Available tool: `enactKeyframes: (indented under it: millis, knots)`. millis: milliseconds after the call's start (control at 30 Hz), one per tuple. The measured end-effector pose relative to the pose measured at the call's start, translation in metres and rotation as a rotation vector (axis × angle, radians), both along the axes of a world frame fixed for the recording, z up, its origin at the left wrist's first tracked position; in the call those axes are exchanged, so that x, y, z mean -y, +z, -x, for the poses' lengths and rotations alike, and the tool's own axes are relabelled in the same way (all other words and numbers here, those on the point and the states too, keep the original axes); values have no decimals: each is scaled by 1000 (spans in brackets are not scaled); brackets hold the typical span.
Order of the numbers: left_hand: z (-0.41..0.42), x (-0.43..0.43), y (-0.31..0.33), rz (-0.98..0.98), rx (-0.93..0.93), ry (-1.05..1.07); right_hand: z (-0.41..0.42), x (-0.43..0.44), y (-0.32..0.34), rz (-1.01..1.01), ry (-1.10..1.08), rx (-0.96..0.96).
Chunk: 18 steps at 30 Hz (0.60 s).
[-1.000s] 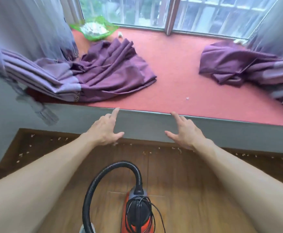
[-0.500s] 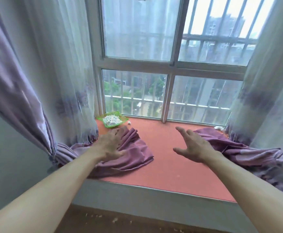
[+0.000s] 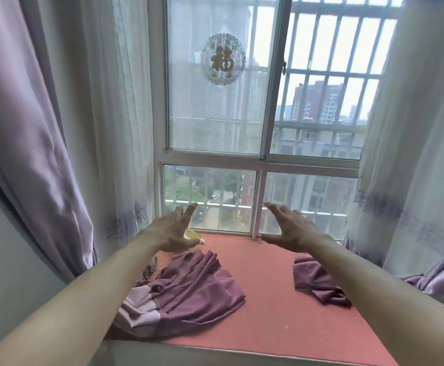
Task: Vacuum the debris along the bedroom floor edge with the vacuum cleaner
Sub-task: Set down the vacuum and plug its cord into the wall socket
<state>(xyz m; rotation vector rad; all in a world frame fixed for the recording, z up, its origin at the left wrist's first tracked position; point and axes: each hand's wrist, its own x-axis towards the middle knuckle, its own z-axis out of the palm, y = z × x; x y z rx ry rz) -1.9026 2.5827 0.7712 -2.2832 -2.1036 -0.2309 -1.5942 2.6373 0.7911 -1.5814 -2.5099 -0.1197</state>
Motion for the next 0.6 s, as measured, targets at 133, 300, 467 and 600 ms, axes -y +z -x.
enactKeyframes:
  millis: [133,300,467,600]
  knots:
    - [37,-15,9,28,0,-42,39,0,12,-28,-46,10]
    - [84,-32,11,60,-40,-132,90,4,24,-46,-117,-37]
    - [114,-45,19,44,-69,-211,123,18,33,-60,-185,-41]
    - [110,-53,27,40,-54,-286,123,27,46,-59,-252,-34]
